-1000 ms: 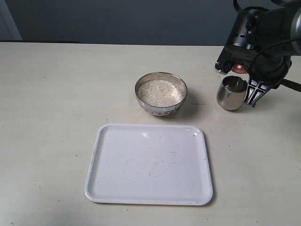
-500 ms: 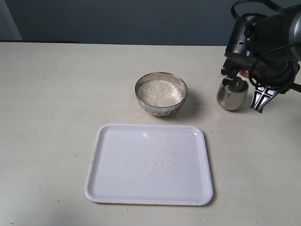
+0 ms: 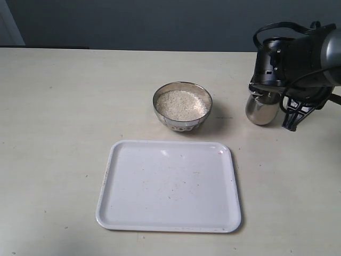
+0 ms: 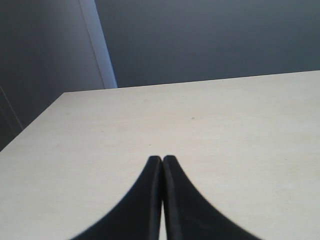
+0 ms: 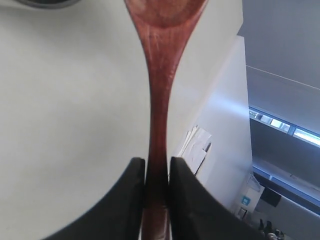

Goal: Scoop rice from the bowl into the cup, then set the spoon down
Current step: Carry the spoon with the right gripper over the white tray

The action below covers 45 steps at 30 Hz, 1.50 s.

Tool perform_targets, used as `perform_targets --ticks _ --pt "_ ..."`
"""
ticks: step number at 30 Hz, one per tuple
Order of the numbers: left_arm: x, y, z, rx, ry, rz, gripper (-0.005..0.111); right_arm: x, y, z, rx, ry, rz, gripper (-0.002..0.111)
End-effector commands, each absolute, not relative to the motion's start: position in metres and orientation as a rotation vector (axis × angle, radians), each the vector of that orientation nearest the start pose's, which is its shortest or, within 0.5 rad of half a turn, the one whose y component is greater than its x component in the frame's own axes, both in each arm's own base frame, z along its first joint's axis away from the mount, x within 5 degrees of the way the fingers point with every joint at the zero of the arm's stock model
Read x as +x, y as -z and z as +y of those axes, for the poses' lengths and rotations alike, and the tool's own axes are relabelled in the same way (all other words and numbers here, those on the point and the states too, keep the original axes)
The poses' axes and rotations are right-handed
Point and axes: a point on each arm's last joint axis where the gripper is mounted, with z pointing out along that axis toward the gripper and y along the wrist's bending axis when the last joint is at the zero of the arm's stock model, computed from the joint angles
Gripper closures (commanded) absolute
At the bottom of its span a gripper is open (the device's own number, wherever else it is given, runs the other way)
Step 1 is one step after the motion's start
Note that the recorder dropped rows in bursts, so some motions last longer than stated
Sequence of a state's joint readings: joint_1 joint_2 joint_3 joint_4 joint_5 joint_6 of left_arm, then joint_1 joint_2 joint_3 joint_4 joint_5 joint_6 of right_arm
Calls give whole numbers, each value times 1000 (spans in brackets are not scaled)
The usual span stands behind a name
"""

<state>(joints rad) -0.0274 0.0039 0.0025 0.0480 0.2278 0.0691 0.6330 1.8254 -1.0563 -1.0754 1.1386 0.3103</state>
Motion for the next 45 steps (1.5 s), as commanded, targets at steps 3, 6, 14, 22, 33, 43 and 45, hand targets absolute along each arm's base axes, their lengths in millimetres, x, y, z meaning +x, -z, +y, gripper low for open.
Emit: perform_targets --ticks 3,6,14,22,33,43,45 --pt "56 -194 -1 113 -62 1697 106 297 -190 141 -1176 1212 2369 109" --pt "56 -194 -1 113 -62 1697 106 294 -186 142 -1140 1156 2427 109" --pt "56 -194 -1 113 -62 1697 106 274 -212 142 -946 868 2586 109" --pt "56 -194 -1 113 -62 1697 106 241 -263 143 -1004 435 2583 109" --pt "56 -194 -1 113 -62 1697 106 224 -249 197 -1526 -339 2327 109" --pt "56 -194 -1 113 -62 1697 106 229 -196 219 -1609 -557 2483 109" --pt "56 -194 -1 113 -62 1697 106 228 -187 223 -1636 -560 2505 109"
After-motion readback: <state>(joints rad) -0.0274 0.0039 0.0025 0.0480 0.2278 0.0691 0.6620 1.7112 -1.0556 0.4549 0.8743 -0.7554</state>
